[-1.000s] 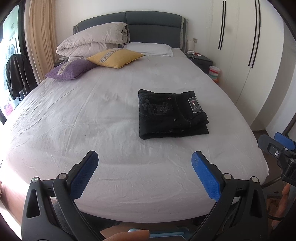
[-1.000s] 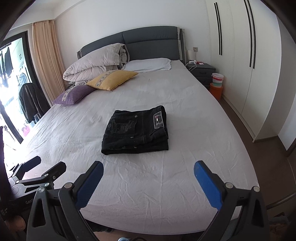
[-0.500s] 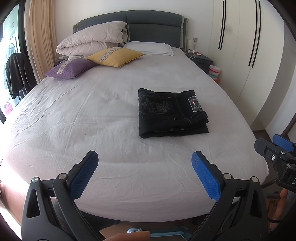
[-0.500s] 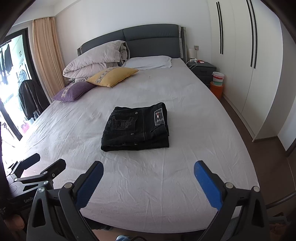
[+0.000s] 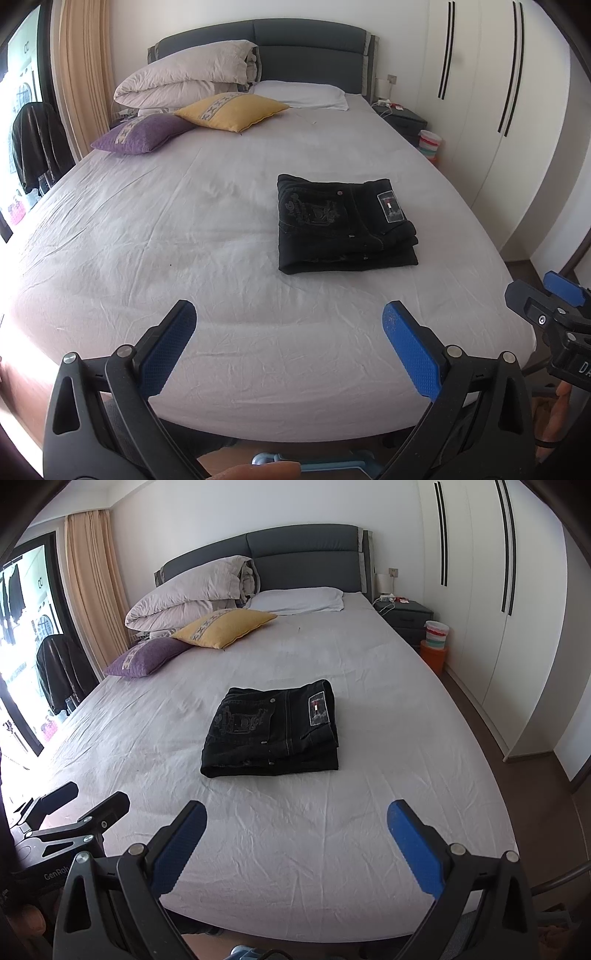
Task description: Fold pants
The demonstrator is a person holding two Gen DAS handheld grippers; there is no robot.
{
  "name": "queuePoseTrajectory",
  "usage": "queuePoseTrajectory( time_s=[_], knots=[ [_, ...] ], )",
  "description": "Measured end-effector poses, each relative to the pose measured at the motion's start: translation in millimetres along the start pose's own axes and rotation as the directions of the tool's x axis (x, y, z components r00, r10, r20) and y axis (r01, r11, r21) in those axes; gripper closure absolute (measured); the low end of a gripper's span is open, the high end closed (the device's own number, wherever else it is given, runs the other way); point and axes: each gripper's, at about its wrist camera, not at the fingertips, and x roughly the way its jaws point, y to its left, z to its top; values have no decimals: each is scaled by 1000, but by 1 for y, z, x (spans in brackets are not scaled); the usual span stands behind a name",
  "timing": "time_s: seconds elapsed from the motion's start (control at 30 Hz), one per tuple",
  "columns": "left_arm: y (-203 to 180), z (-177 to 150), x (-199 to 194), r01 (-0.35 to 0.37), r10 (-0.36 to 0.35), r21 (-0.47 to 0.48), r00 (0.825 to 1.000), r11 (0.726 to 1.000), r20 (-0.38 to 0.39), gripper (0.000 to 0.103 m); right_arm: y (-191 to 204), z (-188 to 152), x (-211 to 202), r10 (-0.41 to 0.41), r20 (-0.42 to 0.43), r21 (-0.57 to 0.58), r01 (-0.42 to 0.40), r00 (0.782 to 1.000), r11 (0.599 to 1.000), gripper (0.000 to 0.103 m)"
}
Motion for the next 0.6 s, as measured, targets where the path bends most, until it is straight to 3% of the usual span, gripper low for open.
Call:
queuePoseTrajectory(
  time_s=[0.6],
  knots=[
    [0,0,0,-1,1,-3,1000,1000,-3,0,-2,-7,2,-1,-12,-6,1,1000,1000,2]
  ],
)
